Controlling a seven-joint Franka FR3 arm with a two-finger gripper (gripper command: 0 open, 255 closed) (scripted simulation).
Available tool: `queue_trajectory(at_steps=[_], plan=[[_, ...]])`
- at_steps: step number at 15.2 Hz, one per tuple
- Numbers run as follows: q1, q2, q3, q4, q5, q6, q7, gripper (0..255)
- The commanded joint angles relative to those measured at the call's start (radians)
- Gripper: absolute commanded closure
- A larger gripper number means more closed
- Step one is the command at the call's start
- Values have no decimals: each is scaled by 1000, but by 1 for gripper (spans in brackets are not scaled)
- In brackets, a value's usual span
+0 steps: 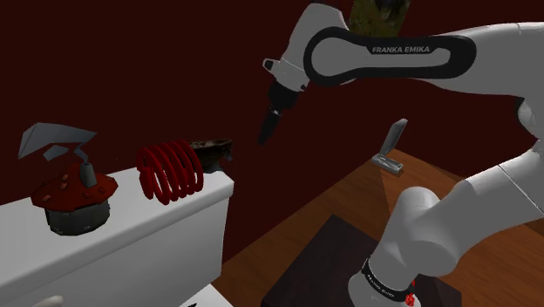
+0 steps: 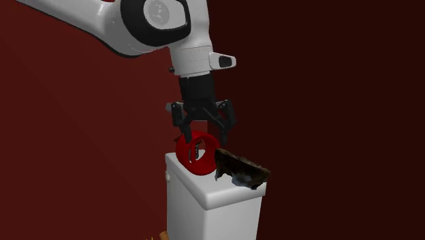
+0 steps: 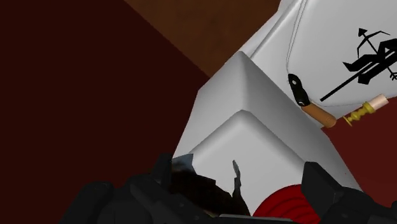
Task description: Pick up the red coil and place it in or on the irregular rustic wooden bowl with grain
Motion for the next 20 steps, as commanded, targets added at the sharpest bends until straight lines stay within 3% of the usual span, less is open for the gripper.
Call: queue_trajectory(at_steps=[1, 13, 20], plan=[[34, 37, 11, -4, 13, 55, -47, 0], [220, 231, 90, 25, 82, 287, -318, 0], [225, 298, 99, 0, 87, 379, -321, 0]])
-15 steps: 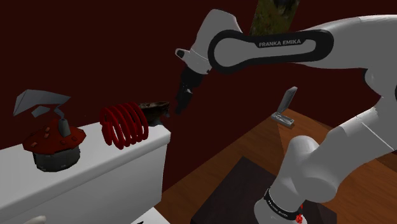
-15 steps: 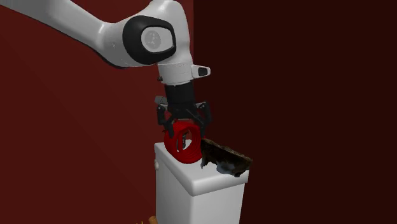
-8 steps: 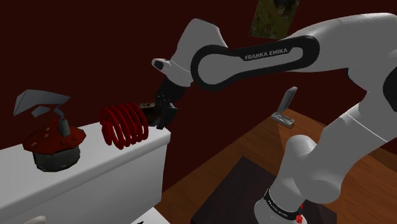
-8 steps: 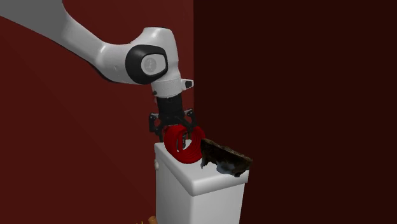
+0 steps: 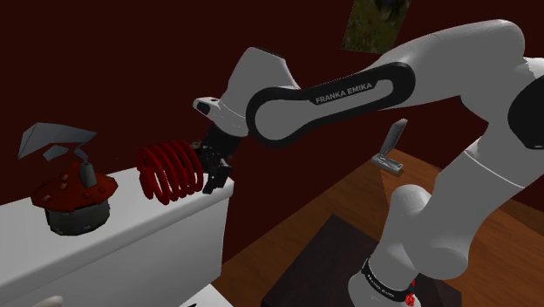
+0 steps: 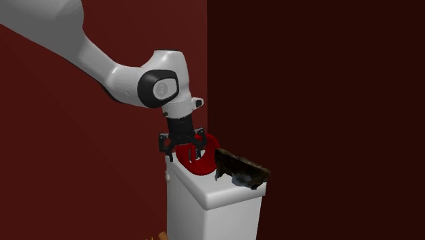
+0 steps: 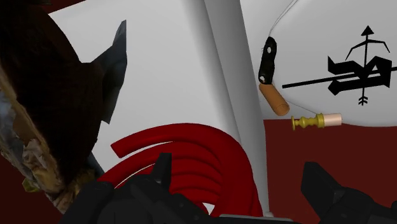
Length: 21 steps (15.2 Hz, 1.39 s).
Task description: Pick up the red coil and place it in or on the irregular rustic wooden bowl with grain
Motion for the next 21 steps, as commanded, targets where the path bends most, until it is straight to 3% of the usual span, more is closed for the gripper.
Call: queue_trajectory(at_steps=[1, 9, 10, 21], plan=[[1, 14, 2, -6, 1, 20, -2, 0], [1, 14, 1, -6, 1, 20, -2, 0], [1, 14, 1, -6, 1, 20, -2, 255], [0, 4, 1, 13, -2, -7, 3, 255]])
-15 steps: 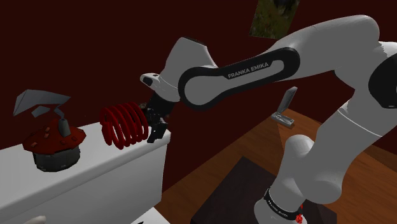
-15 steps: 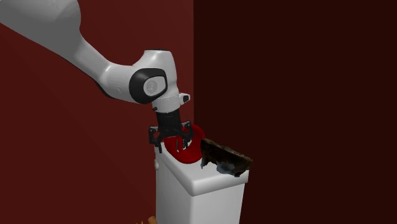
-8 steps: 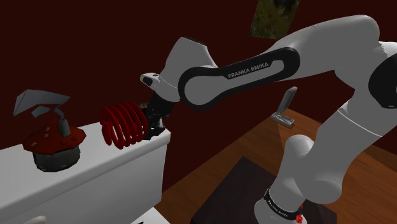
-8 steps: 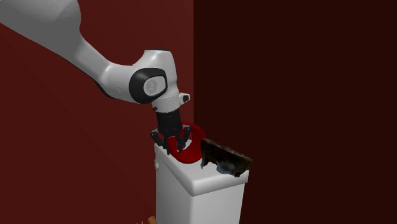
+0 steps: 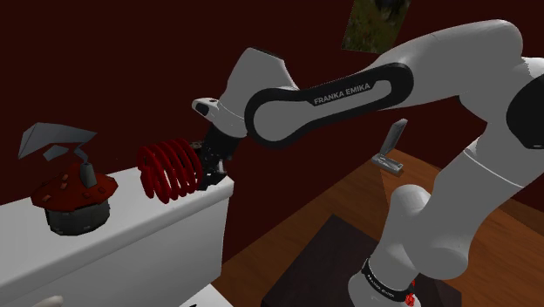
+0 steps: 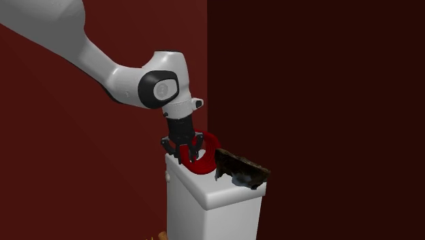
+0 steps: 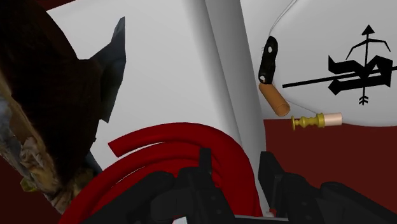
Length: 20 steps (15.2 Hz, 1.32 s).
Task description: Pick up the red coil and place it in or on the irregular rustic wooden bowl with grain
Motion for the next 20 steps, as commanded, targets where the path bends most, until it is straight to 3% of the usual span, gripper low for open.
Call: queue_trajectory(at_steps=[1, 20], plan=[[-2, -8, -1, 18, -3, -24, 3, 255], [-11, -48, -7, 235, -29, -280, 39, 255]])
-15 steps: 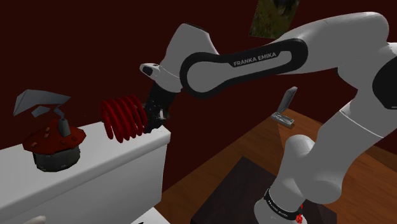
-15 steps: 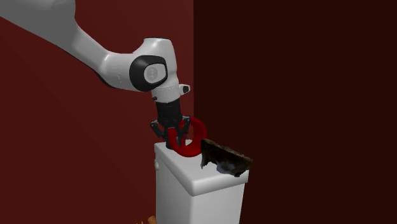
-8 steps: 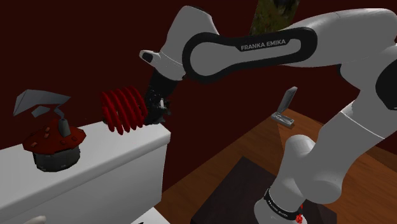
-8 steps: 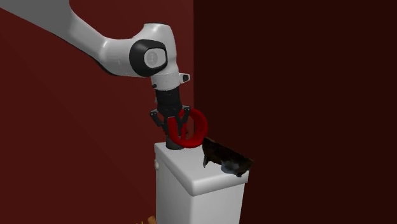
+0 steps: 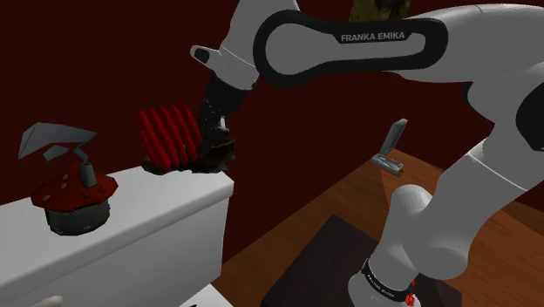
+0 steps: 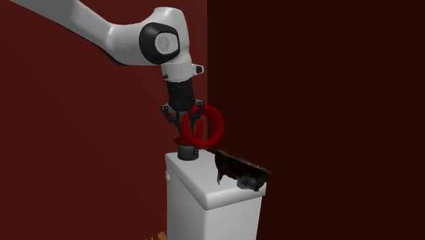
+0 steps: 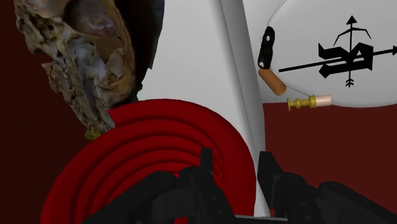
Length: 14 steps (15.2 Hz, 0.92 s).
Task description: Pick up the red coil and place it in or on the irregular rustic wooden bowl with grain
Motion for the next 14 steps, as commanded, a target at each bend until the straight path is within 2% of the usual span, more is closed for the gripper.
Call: queue_trajectory(at_steps=[1, 11, 14], plan=[[0, -1, 1, 28, -3, -26, 6, 255], [-3, 11, -2, 163, -12, -149, 21, 255], [-25, 51, -47, 198, -2, -154, -50, 255]])
